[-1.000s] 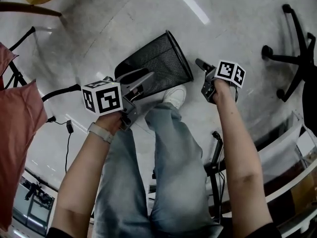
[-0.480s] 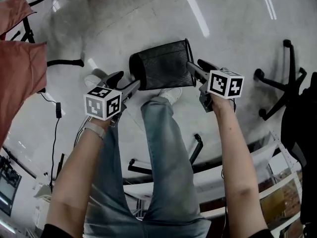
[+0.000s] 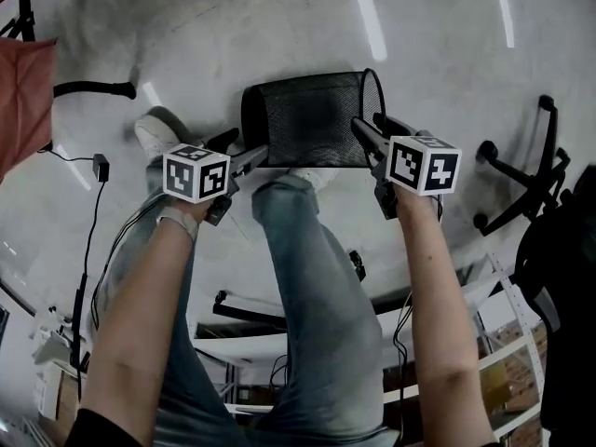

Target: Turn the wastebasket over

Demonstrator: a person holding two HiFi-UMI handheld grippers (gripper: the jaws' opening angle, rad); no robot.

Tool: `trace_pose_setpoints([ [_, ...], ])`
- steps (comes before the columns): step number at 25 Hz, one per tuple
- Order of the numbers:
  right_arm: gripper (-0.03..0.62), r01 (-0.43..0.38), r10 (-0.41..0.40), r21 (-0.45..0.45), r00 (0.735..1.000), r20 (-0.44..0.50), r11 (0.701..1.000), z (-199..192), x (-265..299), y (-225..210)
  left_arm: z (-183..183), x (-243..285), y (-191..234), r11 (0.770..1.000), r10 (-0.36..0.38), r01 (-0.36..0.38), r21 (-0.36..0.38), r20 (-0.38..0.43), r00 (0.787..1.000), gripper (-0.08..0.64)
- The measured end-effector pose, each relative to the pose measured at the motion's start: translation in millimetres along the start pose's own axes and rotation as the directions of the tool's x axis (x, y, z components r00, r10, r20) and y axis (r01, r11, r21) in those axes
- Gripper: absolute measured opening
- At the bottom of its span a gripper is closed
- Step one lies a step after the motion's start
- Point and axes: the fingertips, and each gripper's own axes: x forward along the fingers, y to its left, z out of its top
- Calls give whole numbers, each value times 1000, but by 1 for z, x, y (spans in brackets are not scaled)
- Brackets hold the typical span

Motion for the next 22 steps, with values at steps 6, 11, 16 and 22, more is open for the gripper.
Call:
trace_pose_setpoints([
  [6, 199, -8, 7, 33, 999, 32, 999, 3, -1, -3, -2, 16, -18, 993, -110, 109, 44, 13, 994, 339],
  [11, 198, -11, 11, 6, 999, 30, 1000, 12, 0, 0, -9, 16, -22, 992, -57, 62, 109, -47, 997, 337],
  [16, 190, -55, 56, -80, 998, 14, 995, 31, 0, 17, -10, -1, -19, 995, -9, 17, 98, -80, 997, 287],
  [22, 178, -233, 237, -69, 970, 58, 970, 59, 8, 39, 20, -53, -22, 997, 46, -48, 68, 30, 998, 265],
])
